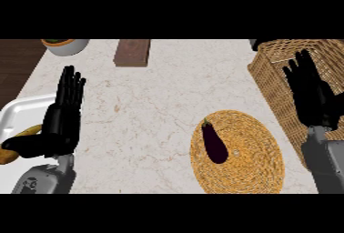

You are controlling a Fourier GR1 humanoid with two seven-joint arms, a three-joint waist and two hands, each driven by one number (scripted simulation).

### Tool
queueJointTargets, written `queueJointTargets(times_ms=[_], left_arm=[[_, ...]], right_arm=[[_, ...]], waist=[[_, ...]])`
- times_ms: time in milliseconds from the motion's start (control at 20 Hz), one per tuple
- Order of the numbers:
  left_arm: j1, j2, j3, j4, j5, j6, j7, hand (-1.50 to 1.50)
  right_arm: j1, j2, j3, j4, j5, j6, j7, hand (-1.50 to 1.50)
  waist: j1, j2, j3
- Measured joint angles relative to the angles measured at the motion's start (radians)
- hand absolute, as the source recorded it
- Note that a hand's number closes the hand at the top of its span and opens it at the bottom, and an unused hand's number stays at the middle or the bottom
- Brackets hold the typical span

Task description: Pick the eggplant from the placemat and place it in the basket

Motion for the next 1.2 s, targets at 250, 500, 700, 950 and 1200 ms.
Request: queueJointTargets(times_ms=[250,500,700,950,1200], left_arm=[[0.033,0.01,-0.004,-0.001,0.001,-0.017,0.008,0.0],[0.05,0.005,-0.04,0.012,0.017,-0.054,0.033,0.0],[0.066,0.003,-0.049,0.022,0.026,-0.068,0.041,0.0],[0.091,-0.001,-0.05,0.032,0.029,-0.067,0.043,0.0],[0.109,0.005,-0.036,0.036,0.031,-0.059,0.043,0.0]], right_arm=[[-0.014,-0.065,0.196,-0.106,0.262,-0.044,-0.007,1.5],[-0.04,-0.139,0.492,-0.124,0.578,0.005,-0.013,-1.5],[-0.027,-0.071,0.67,-0.071,0.852,-0.118,0.062,-1.5],[-0.053,-0.027,0.748,0.022,1.181,-0.25,0.253,-1.5],[-0.115,-0.011,0.771,0.083,1.453,-0.198,0.501,-1.5]], waist=[[0.0,0.015,-0.012],[0.038,0.024,-0.021],[0.033,0.025,-0.018],[-0.001,0.009,-0.02],[-0.033,-0.011,-0.026]])
